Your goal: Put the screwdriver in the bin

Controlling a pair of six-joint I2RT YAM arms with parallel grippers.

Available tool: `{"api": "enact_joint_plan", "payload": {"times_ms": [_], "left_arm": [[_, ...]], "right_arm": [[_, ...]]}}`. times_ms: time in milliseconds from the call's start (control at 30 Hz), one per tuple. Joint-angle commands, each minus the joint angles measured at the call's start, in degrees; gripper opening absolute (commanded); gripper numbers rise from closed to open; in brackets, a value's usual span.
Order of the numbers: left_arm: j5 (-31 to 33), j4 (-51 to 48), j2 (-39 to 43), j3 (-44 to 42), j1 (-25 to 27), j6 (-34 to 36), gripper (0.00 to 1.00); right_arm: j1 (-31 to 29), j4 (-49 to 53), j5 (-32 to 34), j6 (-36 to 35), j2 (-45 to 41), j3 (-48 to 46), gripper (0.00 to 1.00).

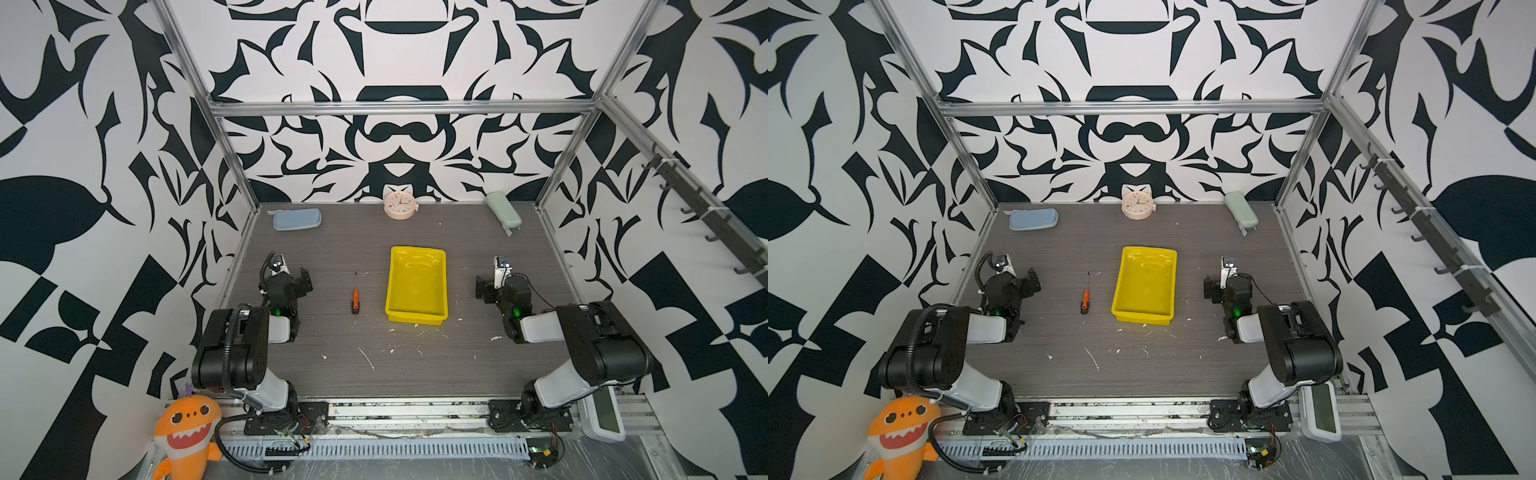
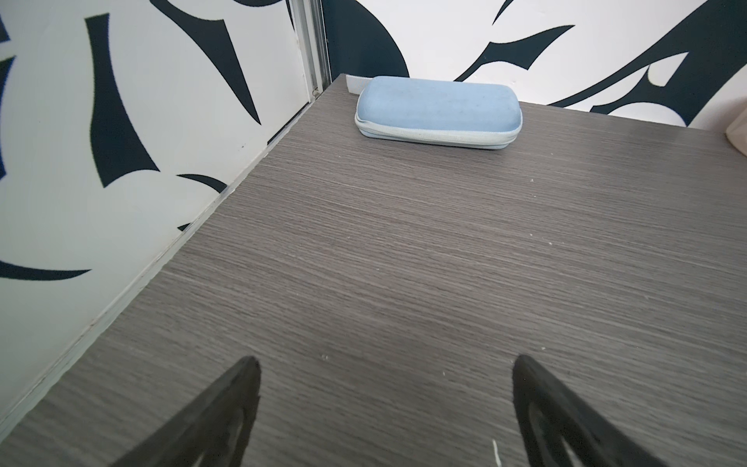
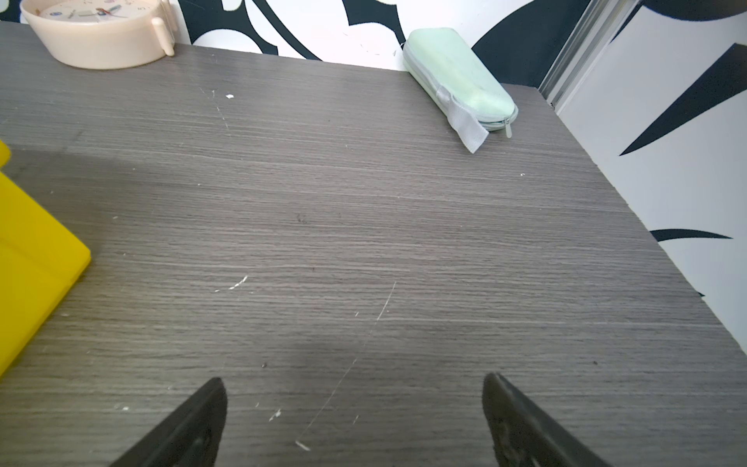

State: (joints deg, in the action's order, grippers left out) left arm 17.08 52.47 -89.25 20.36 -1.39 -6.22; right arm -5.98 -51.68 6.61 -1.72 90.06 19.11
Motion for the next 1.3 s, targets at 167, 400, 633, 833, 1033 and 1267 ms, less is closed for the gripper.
{"api": "enact_joint_plan", "payload": {"times_ms": [167, 400, 633, 833, 1033, 1267], "left_arm": [[-0.2, 1.1, 0.4, 0.3, -0.1, -0.5, 1.0], [-1.2, 0.4, 0.0, 1.0, 0.0, 0.2, 1.0], [-1.3, 0.4, 0.2, 0.8, 0.0, 0.3, 1.0], [-5.2, 2.1, 1.1, -0.5, 0.1, 1.3, 1.0], [-4.1, -4.9, 6.5, 0.9, 0.6, 1.2, 1.0], [0.6, -41.1, 20.4, 14.1, 0.6, -12.5, 1.0]], "right_arm": [[0.1, -1.6, -0.5, -0.7, -1.3, 0.5, 1.0], [0.2, -1.1, -0.6, -0.6, -1.3, 0.8, 1.0], [0.3, -0.4, 3.3, 1.2, -1.1, 1.3, 1.0], [0.3, -1.4, 1.1, 0.5, -1.4, 0.4, 1.0], [0.0, -2.8, 3.9, 1.7, -1.4, -0.1, 1.0], [-9.3, -4.1, 23.1, -2.8, -7.9, -2.5, 1.0]]}}
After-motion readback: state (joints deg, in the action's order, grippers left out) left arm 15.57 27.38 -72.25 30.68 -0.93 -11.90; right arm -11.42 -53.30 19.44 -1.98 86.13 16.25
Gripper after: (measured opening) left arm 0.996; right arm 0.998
